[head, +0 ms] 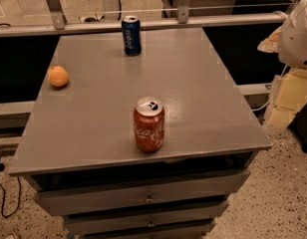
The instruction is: Move pepsi can near orange
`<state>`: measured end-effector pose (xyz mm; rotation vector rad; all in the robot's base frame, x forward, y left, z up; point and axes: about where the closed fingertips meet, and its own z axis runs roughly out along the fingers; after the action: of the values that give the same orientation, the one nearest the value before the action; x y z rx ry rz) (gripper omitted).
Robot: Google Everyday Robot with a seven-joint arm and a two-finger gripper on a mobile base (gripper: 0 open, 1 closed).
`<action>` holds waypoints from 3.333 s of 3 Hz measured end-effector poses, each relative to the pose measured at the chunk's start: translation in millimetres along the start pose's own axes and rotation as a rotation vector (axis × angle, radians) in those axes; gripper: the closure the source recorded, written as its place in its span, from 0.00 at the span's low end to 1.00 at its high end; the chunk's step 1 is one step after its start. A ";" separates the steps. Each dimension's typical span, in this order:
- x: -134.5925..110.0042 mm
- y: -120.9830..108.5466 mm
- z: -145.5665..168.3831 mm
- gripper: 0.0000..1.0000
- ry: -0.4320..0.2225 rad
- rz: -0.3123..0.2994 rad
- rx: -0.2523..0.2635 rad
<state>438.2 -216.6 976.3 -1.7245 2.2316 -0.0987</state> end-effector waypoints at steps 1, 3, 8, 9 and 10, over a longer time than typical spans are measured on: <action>0.0 0.0 0.0 0.00 0.000 0.000 0.000; -12.3 -27.6 18.3 0.00 -0.082 -0.016 0.035; -139.5 -196.6 130.7 0.00 -0.529 -0.019 0.171; -168.4 -220.3 155.8 0.00 -0.571 0.078 0.209; -206.5 -255.1 180.2 0.00 -0.628 0.204 0.277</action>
Offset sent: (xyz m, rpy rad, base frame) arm 0.0084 0.0006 -0.0055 0.0307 -0.0011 0.0097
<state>773.6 -63.7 911.0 -1.1646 1.8048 0.1547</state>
